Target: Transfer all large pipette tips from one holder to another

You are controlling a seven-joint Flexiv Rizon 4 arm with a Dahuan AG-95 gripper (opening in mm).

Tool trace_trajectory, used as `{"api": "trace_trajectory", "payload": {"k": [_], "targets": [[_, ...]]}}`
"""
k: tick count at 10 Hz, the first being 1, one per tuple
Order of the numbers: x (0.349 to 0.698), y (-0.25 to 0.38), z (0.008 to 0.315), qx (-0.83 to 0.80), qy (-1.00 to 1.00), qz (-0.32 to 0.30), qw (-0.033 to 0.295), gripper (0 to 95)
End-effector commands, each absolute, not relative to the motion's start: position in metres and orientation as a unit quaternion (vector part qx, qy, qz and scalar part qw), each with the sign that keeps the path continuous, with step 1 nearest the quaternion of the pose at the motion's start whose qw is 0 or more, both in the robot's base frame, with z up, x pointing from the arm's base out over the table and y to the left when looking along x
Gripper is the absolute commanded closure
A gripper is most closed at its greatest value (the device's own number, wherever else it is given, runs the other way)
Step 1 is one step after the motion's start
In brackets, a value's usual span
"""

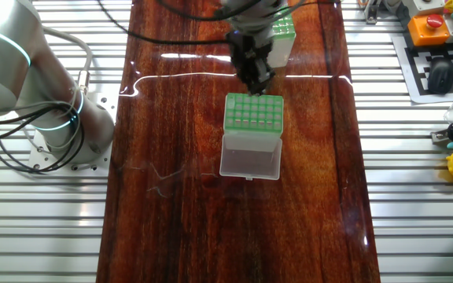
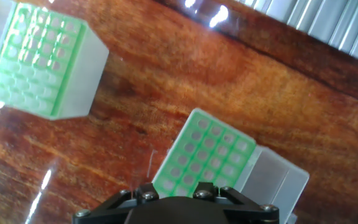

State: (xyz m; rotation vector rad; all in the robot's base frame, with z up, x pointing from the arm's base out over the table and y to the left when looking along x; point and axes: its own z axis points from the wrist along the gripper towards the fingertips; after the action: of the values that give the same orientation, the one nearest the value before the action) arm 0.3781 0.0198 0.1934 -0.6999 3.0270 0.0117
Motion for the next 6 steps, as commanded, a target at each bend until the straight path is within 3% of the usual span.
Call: {"api": "trace_trajectory", "payload": {"k": [1, 6], "targets": [[0.3731, 0.0224, 0.1827, -0.222, 0.975, 0.003, 0.019, 57.0], [0.3706, 0.0228, 0.1793, -0.240, 0.970, 0.003, 0.021, 57.0]]}}
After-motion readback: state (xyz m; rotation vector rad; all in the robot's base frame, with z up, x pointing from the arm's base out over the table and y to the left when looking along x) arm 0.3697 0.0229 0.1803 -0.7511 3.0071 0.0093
